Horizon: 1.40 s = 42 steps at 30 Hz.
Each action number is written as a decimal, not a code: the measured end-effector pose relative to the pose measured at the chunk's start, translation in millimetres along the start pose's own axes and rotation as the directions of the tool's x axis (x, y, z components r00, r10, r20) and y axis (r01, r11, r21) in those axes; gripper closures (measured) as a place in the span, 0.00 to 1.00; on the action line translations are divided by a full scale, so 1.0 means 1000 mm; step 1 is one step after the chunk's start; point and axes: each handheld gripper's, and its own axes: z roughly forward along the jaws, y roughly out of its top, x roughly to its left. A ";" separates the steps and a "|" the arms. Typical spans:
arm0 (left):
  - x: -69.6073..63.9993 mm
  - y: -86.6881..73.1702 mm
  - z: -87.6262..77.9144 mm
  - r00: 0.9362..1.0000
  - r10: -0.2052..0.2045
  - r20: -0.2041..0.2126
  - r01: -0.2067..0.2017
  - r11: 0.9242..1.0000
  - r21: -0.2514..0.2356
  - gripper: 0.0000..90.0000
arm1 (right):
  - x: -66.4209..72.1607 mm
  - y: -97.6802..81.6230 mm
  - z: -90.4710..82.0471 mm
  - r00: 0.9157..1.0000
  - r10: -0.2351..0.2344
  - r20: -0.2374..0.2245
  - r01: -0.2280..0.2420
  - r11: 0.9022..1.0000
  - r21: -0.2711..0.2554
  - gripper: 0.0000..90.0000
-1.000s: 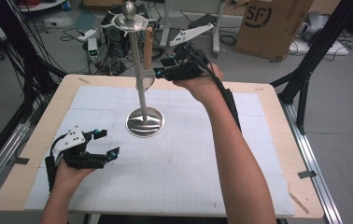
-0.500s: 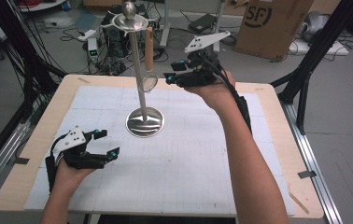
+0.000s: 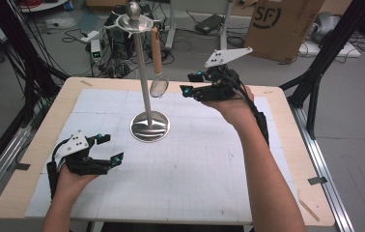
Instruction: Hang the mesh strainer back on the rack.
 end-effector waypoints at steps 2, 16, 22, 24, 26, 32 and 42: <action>0.000 0.000 0.000 1.000 0.000 0.001 0.000 1.000 -0.001 0.18 | 0.000 -0.003 -0.002 1.000 -0.007 0.003 0.007 1.000 -0.004 0.54; -0.001 0.000 0.000 1.000 0.006 0.003 -0.006 1.000 0.002 0.18 | 0.003 -0.036 -0.018 1.000 -0.002 0.007 0.002 1.000 -0.013 0.51; -0.001 0.000 0.000 1.000 0.005 0.001 -0.005 1.000 0.001 0.18 | 0.004 -0.049 -0.026 1.000 0.025 0.005 -0.025 1.000 -0.016 0.50; -0.001 0.000 0.000 1.000 0.004 0.001 -0.004 1.000 0.002 0.18 | 0.004 -0.054 -0.028 0.999 0.032 0.005 -0.032 0.999 -0.020 0.50; -0.001 0.000 0.000 1.000 0.004 0.003 -0.004 1.000 0.003 0.18 | 0.004 -0.059 -0.030 0.999 0.035 0.005 -0.035 0.999 -0.017 0.49; -0.002 0.001 0.000 1.000 0.009 0.003 -0.009 1.000 0.002 0.18 | 0.003 -0.076 -0.036 0.999 0.048 -0.005 -0.048 0.999 -0.026 0.48; -0.003 0.001 0.000 1.000 0.015 0.005 -0.015 1.000 0.000 0.18 | 0.006 -0.104 -0.052 0.997 0.073 -0.008 -0.073 0.995 -0.064 0.46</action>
